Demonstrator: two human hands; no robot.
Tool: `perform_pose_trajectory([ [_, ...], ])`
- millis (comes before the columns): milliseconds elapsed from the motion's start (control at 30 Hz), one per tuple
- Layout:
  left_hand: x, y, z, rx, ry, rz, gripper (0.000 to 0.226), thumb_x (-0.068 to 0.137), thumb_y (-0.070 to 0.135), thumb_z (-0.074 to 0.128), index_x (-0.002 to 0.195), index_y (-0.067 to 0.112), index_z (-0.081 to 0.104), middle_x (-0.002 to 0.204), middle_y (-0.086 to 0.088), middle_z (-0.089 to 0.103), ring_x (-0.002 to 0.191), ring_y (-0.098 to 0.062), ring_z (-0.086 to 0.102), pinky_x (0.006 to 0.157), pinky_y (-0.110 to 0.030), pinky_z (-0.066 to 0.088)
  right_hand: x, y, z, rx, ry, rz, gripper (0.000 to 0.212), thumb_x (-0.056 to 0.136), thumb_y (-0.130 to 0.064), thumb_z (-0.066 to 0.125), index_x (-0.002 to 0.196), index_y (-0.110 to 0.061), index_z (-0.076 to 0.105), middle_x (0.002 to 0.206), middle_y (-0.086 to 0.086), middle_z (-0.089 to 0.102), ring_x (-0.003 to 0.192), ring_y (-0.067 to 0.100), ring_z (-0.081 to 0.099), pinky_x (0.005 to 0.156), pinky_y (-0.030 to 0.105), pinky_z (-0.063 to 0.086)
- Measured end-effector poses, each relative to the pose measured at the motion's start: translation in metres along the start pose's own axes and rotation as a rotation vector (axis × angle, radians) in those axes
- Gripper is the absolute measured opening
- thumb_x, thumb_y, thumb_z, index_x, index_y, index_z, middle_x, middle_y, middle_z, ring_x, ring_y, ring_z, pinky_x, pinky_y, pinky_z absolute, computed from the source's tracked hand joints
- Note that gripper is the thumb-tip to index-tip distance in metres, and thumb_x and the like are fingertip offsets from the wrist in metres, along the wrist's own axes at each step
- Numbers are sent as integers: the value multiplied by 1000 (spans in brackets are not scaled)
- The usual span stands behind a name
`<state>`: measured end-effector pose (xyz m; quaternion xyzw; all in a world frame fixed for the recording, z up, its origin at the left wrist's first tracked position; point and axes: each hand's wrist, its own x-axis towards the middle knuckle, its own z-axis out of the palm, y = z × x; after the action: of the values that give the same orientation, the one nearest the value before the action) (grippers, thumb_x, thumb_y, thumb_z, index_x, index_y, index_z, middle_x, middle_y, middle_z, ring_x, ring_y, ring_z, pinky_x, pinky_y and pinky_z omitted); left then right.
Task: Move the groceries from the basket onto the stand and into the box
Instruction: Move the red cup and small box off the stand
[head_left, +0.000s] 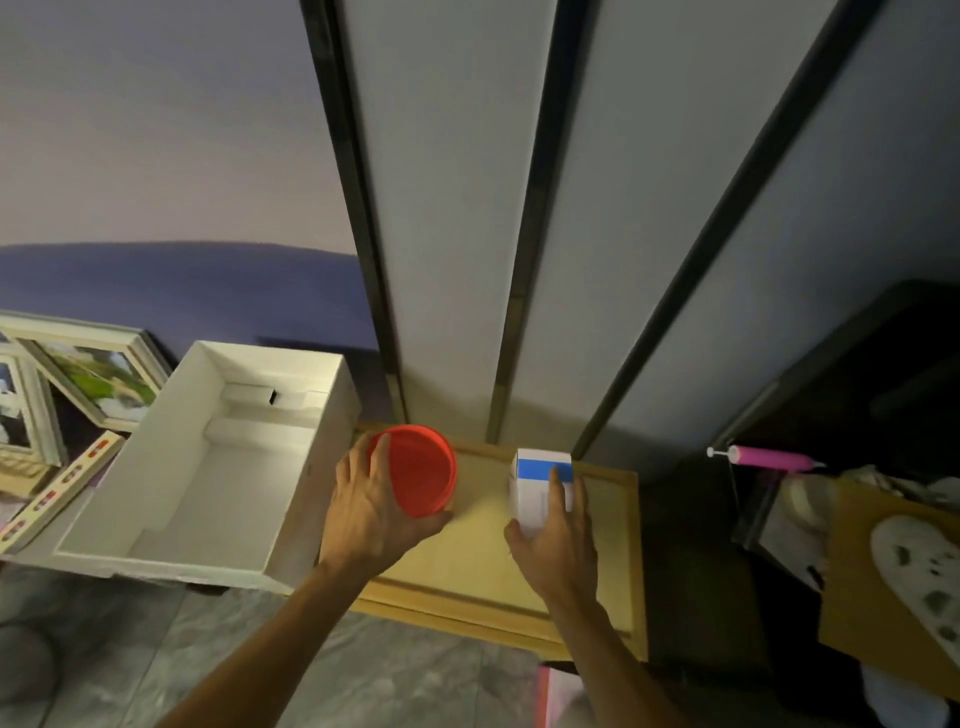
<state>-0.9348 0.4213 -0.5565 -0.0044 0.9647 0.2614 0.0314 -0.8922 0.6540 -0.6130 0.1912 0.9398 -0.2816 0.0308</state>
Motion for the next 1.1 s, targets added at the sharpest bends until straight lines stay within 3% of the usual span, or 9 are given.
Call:
perform_pose_trajectory([
  [233,-23,64,-91,-69,-9,173,136,47,97,68,156,23,34,159,0,37,143,-27,40,107,-46,50,-50,-42,-108,52,141,-31,98,93,-54,75,169,-27,18,176,1,15,149,28,42,97,35,60],
  [400,-49,127,-155,-120,-129,366,148,35,109,52,157,30,29,161,5,31,145,-24,35,109,-44,48,-114,-60,-189,70,282,4,96,95,-55,69,169,-27,15,176,0,10,149,24,44,98,30,61],
  [533,-69,181,-183,-109,-186,532,138,42,96,70,157,30,31,160,5,31,145,-25,36,108,-47,50,-163,-58,-246,26,400,83,93,98,-60,58,169,-26,9,177,6,11,155,25,35,109,30,48],
  [667,-96,237,-185,-115,-248,674,135,45,94,71,157,33,28,162,6,26,147,-26,31,111,-50,48,-213,-37,-292,-5,474,192,96,92,-75,44,168,-26,10,176,7,12,159,29,26,118,40,40],
  [800,-141,287,-169,-105,-294,804,129,48,91,74,156,39,25,162,8,25,147,-26,33,112,-55,46,-266,2,-322,25,528,288,96,96,-60,64,167,-28,8,176,6,9,157,29,31,113,41,47],
  [900,-180,313,-151,-126,-352,866,128,49,90,76,156,40,25,161,9,27,145,-23,35,110,-53,48,-306,29,-337,31,558,374,95,96,-55,67,167,-24,13,173,6,13,152,29,38,108,41,50],
  [1100,-250,328,-105,-100,-445,985,122,57,86,79,155,34,27,161,6,26,144,-24,33,110,-47,46,-369,79,-326,72,570,537,96,96,-50,70,168,-20,13,174,9,11,153,33,34,114,47,45],
])
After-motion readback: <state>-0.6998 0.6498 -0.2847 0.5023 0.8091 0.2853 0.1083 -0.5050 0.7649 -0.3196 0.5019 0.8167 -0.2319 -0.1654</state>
